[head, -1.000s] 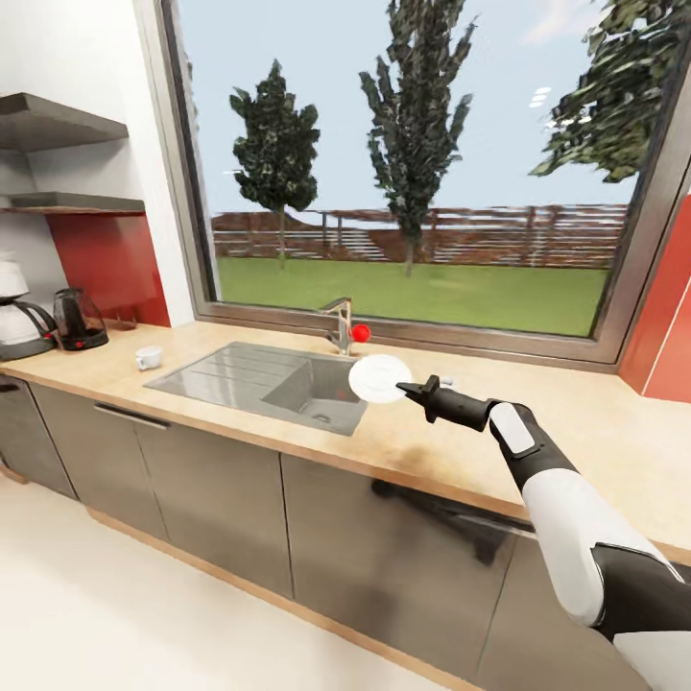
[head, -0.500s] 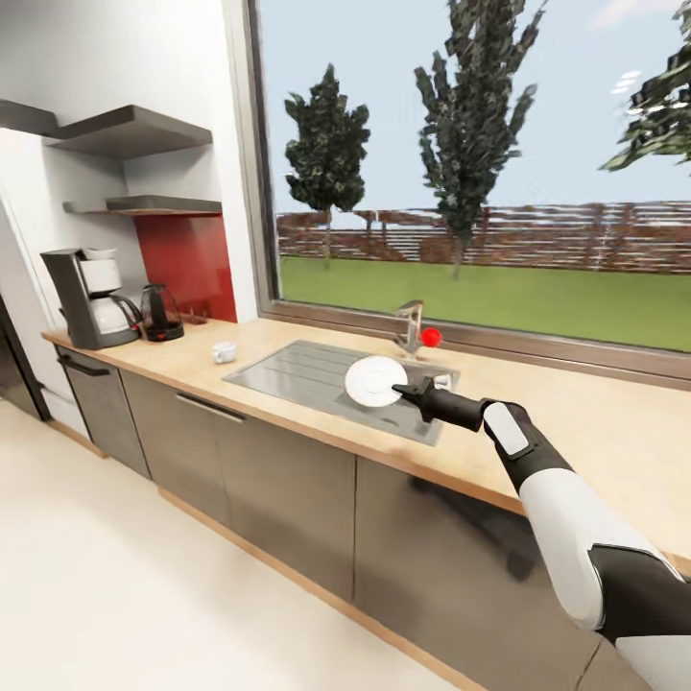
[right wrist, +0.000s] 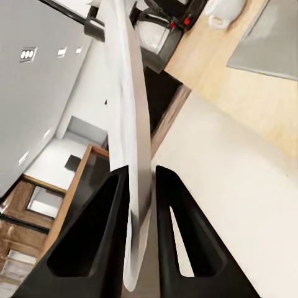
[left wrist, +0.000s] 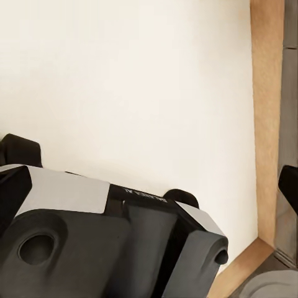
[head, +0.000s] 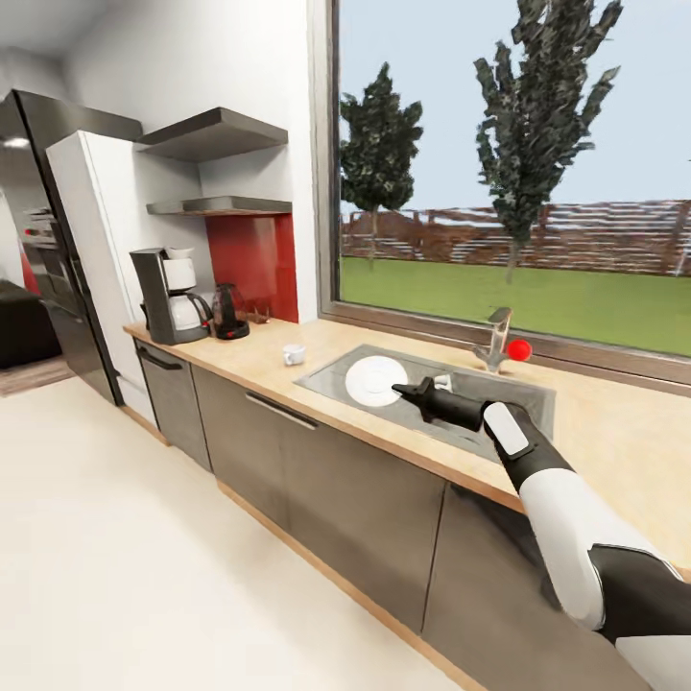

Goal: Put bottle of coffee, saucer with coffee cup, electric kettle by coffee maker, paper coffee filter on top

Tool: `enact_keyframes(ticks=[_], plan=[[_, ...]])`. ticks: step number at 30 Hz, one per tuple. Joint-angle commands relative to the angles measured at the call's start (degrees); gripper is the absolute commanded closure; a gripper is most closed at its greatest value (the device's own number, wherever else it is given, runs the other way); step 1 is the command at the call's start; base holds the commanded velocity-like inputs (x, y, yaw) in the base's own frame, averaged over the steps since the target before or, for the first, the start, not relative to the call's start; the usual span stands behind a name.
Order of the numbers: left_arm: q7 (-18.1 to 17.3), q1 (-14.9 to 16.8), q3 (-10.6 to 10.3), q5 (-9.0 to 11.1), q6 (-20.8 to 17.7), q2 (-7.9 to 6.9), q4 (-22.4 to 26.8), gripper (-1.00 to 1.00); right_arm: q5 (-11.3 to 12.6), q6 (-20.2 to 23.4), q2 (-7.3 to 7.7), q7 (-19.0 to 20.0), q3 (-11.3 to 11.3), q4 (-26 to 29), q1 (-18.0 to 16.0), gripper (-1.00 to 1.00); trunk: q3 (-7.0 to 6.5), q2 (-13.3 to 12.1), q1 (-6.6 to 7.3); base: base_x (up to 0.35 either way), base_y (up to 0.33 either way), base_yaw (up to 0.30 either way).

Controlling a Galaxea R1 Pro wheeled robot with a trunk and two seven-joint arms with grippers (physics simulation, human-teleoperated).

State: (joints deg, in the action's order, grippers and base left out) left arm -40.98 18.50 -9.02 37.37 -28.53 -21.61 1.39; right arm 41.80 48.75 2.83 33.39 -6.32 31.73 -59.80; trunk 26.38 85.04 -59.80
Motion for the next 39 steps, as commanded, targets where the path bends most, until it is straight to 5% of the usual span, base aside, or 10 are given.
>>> enact_keyframes(ticks=[1,12,39], plan=[[-0.07,0.04,-0.47,0.60,-0.38,-0.01,0.02,-1.00,-0.06,0.38,-0.02,0.27,-0.27,0.00,-0.05,1.00,0.06,0.04,-0.03,0.247,0.265,0.273],[-0.07,0.04,-0.53,0.60,-0.38,-0.01,0.02,-1.00,-0.06,0.31,-0.09,0.27,-0.27,-0.09,-0.05,1.00,0.06,0.04,-0.03,0.255,0.258,0.218],[-0.15,0.04,-0.48,0.60,-0.38,-0.01,0.02,-1.00,-0.06,0.29,-0.10,0.27,-0.27,-0.09,0.03,1.00,0.06,0.04,-0.03,0.258,0.254,0.005]])
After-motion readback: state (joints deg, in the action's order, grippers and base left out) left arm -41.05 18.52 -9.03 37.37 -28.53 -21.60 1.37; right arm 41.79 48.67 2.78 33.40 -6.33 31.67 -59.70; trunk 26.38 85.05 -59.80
